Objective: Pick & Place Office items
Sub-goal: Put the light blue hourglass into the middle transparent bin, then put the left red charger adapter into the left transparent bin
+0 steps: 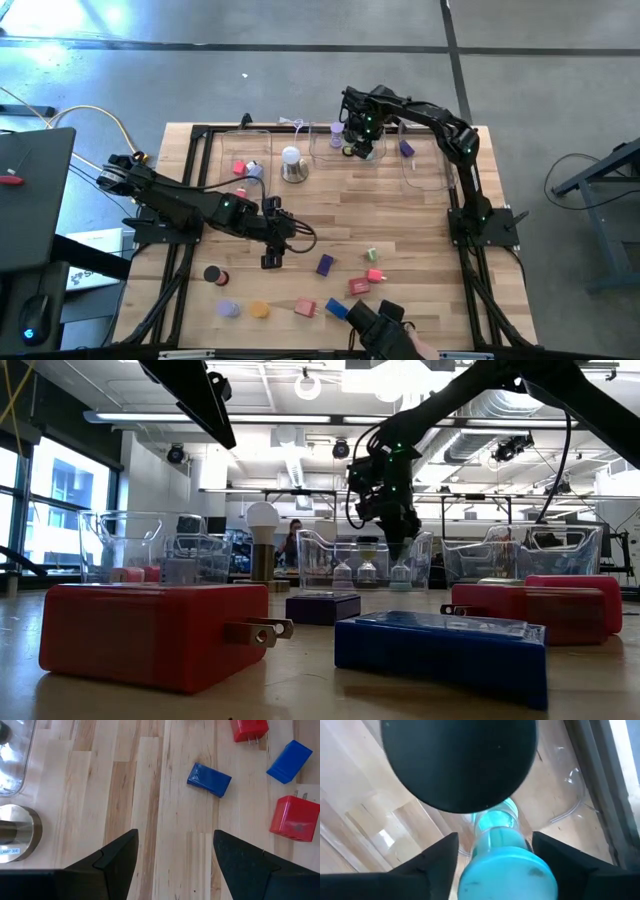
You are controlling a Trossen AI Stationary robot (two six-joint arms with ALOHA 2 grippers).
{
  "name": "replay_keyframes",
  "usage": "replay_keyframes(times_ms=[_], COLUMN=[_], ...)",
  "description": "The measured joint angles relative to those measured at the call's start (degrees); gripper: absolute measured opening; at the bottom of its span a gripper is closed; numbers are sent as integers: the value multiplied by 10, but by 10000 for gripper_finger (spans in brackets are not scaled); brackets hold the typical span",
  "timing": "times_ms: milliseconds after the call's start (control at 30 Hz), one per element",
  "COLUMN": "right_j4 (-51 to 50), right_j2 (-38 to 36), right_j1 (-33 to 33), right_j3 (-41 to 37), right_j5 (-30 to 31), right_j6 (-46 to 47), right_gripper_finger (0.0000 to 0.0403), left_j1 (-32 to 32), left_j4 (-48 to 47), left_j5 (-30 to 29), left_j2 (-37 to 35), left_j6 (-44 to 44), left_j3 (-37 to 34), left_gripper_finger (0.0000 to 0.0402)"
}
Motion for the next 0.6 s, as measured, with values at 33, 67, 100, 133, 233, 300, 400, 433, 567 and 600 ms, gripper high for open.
replay_keyframes(times_ms=[33,67,100,133,233,300,400,433,567,600], right_j4=[0,0,0,0,-2,-1,-2,-2,-6,-8], right_j2=[0,0,0,0,-2,-6,-16,-22,-48,-56], right_j1=[0,0,0,1,2,2,2,2,5,6], right_j3=[0,0,0,0,0,0,0,0,0,0], right_j5=[0,4,12,19,31,32,31,30,34,39], right_j6=[1,4,4,2,0,0,0,0,0,0], right_gripper_finger=[264,276,286,295,317,326,334,334,333,332], left_j1=[0,0,0,0,0,0,0,0,0,0], left_j4=[0,0,0,0,0,0,0,0,0,0], left_j5=[0,0,0,0,0,0,0,0,0,0], left_j2=[0,0,0,0,0,0,0,0,0,0], left_j6=[0,0,0,0,0,0,0,0,0,0], left_j3=[0,0,0,0,0,0,0,0,0,0], left_gripper_finger=[250,250,250,250,250,250,250,250,250,250])
